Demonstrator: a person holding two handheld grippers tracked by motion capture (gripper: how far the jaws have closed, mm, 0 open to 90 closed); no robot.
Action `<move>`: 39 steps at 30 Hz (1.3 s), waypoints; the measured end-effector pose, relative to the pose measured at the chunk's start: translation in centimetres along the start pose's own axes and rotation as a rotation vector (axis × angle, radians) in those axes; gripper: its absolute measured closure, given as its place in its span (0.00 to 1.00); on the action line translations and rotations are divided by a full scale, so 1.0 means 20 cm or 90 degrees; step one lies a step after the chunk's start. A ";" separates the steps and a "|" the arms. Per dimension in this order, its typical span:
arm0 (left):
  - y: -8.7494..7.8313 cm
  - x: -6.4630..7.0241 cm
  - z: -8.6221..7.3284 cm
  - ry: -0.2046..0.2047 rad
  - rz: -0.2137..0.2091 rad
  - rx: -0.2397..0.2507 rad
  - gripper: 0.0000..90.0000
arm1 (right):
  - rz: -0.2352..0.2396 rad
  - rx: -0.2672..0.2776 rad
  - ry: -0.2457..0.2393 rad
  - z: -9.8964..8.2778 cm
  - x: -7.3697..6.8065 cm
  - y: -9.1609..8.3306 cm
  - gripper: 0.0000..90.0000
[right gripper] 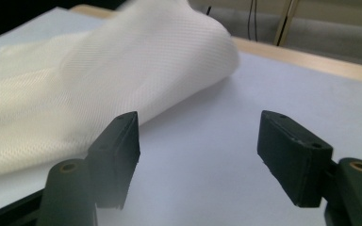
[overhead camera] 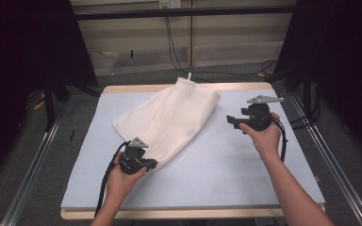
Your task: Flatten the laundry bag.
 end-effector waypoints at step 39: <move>0.12 -0.51 0.02 -0.133 0.177 0.050 0.48 | 0.106 -0.067 -0.055 -0.26 -0.24 0.17 0.37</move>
Point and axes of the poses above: each handheld gripper's, and its own axes: y roughly forward along the jaws, z roughly out of its top, x roughly to its right, the point moved 8 cm from there along y, roughly forward along the jaws, and after that the axes turned 13 degrees about z, right-handed, at the moved point
